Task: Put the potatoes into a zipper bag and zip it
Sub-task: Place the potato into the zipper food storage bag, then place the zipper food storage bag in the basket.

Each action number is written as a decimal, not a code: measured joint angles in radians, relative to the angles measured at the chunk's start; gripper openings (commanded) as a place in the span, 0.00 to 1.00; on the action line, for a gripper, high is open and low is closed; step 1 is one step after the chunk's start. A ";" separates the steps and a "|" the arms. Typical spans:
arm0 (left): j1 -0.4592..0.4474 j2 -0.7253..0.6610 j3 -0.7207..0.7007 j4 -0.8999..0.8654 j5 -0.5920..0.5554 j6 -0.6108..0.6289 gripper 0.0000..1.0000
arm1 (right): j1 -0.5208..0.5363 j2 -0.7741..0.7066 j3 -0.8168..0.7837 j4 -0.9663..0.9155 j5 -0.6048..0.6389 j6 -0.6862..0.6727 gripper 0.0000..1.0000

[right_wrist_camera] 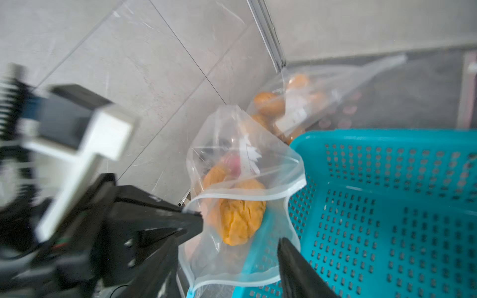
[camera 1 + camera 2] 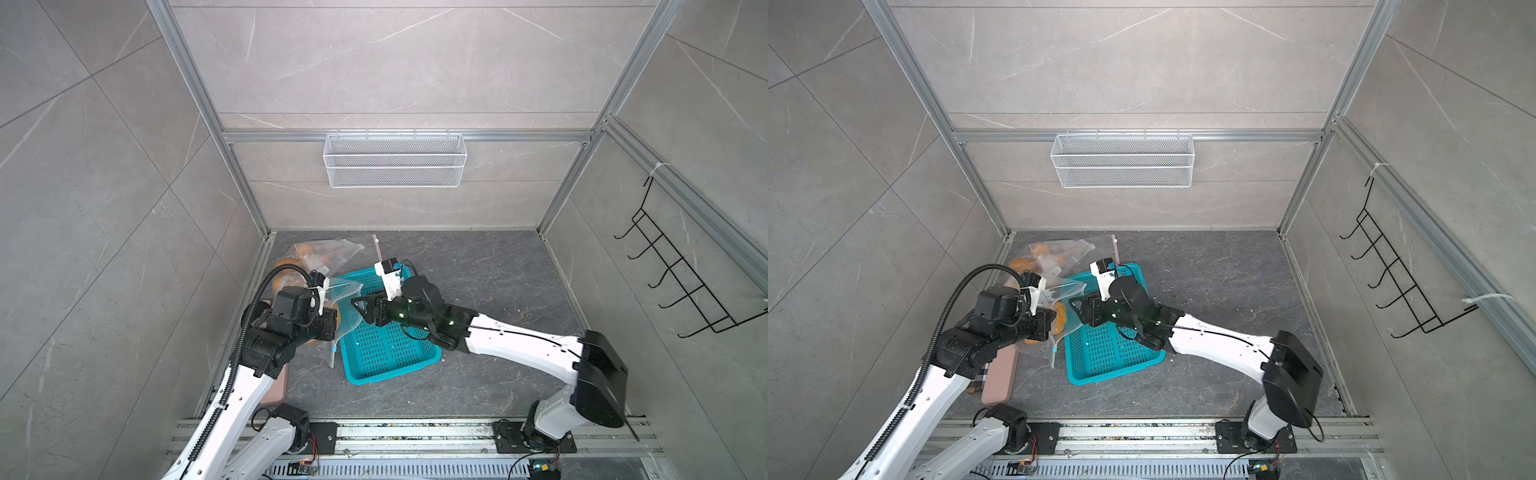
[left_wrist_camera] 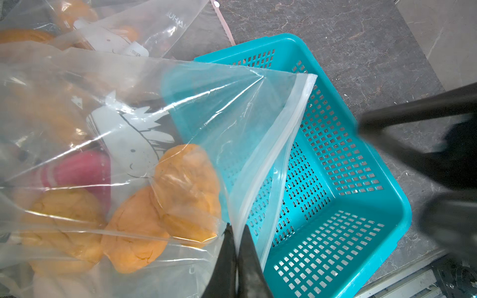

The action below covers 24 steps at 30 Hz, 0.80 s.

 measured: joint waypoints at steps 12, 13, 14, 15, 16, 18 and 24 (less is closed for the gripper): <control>0.000 0.024 0.084 -0.087 0.012 0.000 0.00 | 0.000 -0.224 -0.083 -0.144 0.039 -0.420 0.62; 0.000 0.035 0.124 -0.114 0.022 0.000 0.00 | 0.000 -0.236 -0.090 -0.156 0.022 -0.448 0.62; 0.000 0.044 0.162 -0.134 0.029 0.001 0.00 | 0.000 -0.246 -0.090 -0.165 0.010 -0.470 0.62; 0.000 0.054 0.209 -0.159 0.032 0.004 0.00 | 0.000 -0.259 -0.090 -0.169 -0.003 -0.495 0.62; 0.000 0.061 0.256 -0.181 0.032 0.008 0.00 | 0.000 -0.274 -0.090 -0.169 -0.011 -0.517 0.62; 0.000 0.075 0.351 -0.216 0.028 0.017 0.00 | 0.000 -0.303 -0.090 -0.169 -0.021 -0.555 0.62; 0.000 0.143 0.644 -0.292 0.027 0.058 0.00 | 0.000 -0.367 -0.092 -0.160 -0.003 -0.602 0.62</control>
